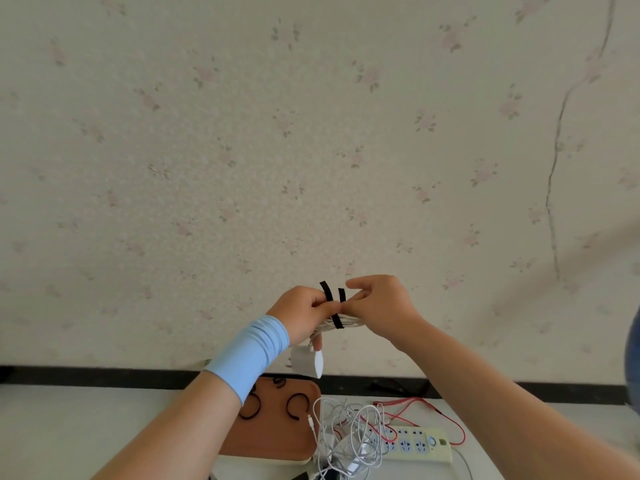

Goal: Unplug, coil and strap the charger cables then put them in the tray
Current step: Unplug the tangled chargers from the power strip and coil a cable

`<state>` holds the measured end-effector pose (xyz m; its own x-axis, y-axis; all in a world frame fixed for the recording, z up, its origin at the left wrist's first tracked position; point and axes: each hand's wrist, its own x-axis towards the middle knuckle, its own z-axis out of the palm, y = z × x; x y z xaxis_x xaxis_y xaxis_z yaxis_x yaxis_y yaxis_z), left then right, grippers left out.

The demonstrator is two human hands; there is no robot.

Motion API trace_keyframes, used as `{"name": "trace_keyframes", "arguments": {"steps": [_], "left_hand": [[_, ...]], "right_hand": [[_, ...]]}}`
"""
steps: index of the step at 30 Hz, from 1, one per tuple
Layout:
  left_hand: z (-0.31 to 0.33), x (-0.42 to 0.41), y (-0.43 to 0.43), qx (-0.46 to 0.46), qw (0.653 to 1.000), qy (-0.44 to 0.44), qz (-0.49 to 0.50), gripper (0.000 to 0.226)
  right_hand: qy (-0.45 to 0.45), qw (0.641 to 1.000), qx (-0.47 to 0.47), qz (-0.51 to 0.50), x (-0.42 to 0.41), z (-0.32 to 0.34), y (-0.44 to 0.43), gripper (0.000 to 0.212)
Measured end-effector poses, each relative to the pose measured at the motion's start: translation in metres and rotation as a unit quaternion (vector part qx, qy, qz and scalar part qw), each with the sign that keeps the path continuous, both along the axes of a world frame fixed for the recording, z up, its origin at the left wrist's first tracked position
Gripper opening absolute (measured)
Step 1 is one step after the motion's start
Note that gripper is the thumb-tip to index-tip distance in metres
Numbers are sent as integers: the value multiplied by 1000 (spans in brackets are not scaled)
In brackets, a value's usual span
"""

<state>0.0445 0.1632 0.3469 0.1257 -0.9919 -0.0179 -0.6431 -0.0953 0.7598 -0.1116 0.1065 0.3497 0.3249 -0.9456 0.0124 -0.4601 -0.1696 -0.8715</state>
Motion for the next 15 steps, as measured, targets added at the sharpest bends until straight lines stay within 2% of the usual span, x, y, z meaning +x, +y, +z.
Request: {"name": "trace_keyframes", "arguments": {"steps": [4,9,15], "left_hand": [[-2,-7,-3,0,998,5,56,32],[-1,-5,-7,70,992,45,90,30],[1,-8,-7,119,988,30,92,28]], "right_hand": [[5,999,-46,-23,5,0,2,2],[14,996,-87,28,5,-1,7,6],[59,990,-99,78,6,-2,13,14]]}}
